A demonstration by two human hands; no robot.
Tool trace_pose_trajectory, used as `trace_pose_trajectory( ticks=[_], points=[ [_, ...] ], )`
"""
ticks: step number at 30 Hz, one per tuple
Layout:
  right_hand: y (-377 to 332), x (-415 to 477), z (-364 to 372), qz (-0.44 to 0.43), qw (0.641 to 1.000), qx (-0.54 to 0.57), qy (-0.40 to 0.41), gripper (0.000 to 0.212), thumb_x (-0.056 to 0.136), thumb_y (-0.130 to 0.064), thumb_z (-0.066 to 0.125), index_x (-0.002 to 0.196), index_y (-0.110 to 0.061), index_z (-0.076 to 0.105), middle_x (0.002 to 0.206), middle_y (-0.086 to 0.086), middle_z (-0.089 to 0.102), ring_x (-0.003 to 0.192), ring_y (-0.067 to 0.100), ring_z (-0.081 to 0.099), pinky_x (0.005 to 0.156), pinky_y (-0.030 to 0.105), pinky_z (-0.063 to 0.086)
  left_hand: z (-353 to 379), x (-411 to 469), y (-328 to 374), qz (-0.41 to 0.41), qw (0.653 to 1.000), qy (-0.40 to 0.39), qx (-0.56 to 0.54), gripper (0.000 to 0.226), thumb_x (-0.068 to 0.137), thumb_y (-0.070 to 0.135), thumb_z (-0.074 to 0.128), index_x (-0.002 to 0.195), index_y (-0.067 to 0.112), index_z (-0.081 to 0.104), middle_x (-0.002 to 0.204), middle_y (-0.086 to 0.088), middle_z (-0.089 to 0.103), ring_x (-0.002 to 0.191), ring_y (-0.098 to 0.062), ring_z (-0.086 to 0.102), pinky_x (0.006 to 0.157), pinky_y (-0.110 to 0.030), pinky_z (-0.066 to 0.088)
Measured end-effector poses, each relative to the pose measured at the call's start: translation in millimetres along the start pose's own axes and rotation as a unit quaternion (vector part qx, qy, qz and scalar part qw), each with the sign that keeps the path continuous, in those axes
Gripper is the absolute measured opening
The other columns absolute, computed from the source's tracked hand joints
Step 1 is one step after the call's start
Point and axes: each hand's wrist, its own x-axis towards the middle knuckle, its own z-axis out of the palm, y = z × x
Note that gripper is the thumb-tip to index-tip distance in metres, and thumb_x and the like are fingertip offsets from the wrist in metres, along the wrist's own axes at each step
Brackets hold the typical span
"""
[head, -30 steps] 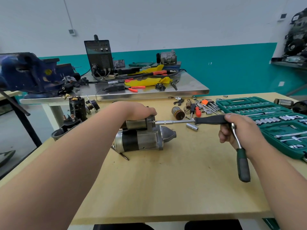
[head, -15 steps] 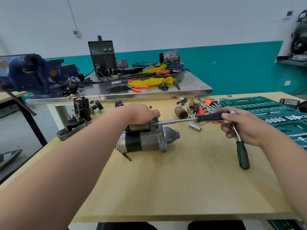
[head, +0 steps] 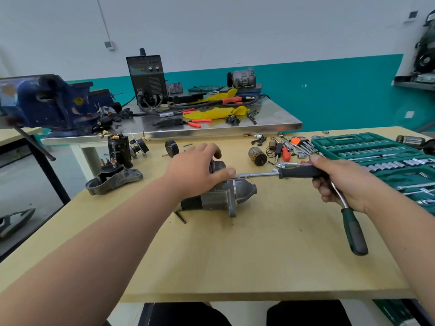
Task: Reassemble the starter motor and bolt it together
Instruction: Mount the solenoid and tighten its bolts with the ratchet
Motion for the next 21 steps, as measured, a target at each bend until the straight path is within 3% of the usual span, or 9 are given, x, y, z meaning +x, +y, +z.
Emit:
trace_pose_trajectory(
  ticks=[2,4,7,10,13,16,21],
  points=[
    [4,-6,2,0.002,1.0,0.018,-0.003,0.031,0.095,-0.038,0.058,0.095,-0.008,0.064,0.06,0.009,0.064,0.038,0.012,0.047,0.039,0.025,0.045,3,-13,-6,0.07,0.996,0.011,0.055,0.087,0.071,0.088,0.032,0.134,0.029,0.045,0.124,0.005,0.053,0.111,-0.019,0.051,0.093,-0.035,0.042],
    [7,-11,0,-0.003,0.999,0.039,-0.021,0.021,0.095,-0.029,0.06,0.098,-0.009,0.065,0.07,0.01,0.067,0.043,0.012,0.05,0.041,0.026,0.047,11,-24,-8,0.108,0.988,0.054,0.099,0.081,0.075,0.083,0.037,0.135,0.029,0.049,0.126,-0.001,0.056,0.107,-0.025,0.057,0.096,-0.04,0.041],
    [8,-17,-6,-0.019,0.993,0.078,-0.082,0.013,0.093,-0.008,0.056,0.104,-0.011,0.063,0.067,0.004,0.058,0.048,0.011,0.051,0.041,0.026,0.047,16,-32,-7,0.151,0.977,0.129,0.072,0.067,0.08,0.071,0.047,0.123,0.022,0.063,0.118,-0.009,0.062,0.084,-0.031,0.066,0.071,-0.041,0.054],
    [7,-21,-6,-0.03,0.99,0.084,-0.109,0.02,0.092,0.0,0.052,0.107,-0.011,0.061,0.064,0.003,0.057,0.049,0.011,0.051,0.042,0.025,0.048,15,-31,-11,0.194,0.97,0.125,0.072,0.051,0.082,0.057,0.06,0.118,0.022,0.065,0.127,-0.013,0.059,0.084,-0.032,0.068,0.06,-0.042,0.057],
    [9,-21,-4,-0.019,0.991,0.093,-0.092,0.019,0.092,-0.002,0.054,0.106,-0.011,0.062,0.063,0.003,0.059,0.049,0.011,0.052,0.043,0.026,0.049,15,-18,-10,0.16,0.98,0.082,0.081,0.043,0.084,0.055,0.06,0.12,0.03,0.06,0.137,-0.003,0.05,0.093,-0.025,0.064,0.062,-0.034,0.052],
    [6,-13,-2,0.007,0.992,0.107,-0.063,0.014,0.094,-0.004,0.055,0.102,-0.011,0.064,0.06,0.002,0.06,0.046,0.009,0.053,0.041,0.024,0.049,16,4,-7,0.102,0.989,0.054,0.088,0.044,0.081,0.057,0.056,0.12,0.037,0.052,0.135,0.009,0.043,0.093,-0.017,0.059,0.058,-0.025,0.037],
    [-4,5,-1,0.033,0.996,0.074,-0.039,0.014,0.094,-0.013,0.058,0.106,-0.009,0.065,0.071,0.007,0.065,0.042,0.008,0.051,0.041,0.022,0.049,19,23,-12,0.091,0.992,0.018,0.085,0.043,0.083,0.057,0.058,0.121,0.04,0.046,0.138,0.009,0.037,0.092,-0.015,0.058,0.05,-0.021,0.027]
  ],
)
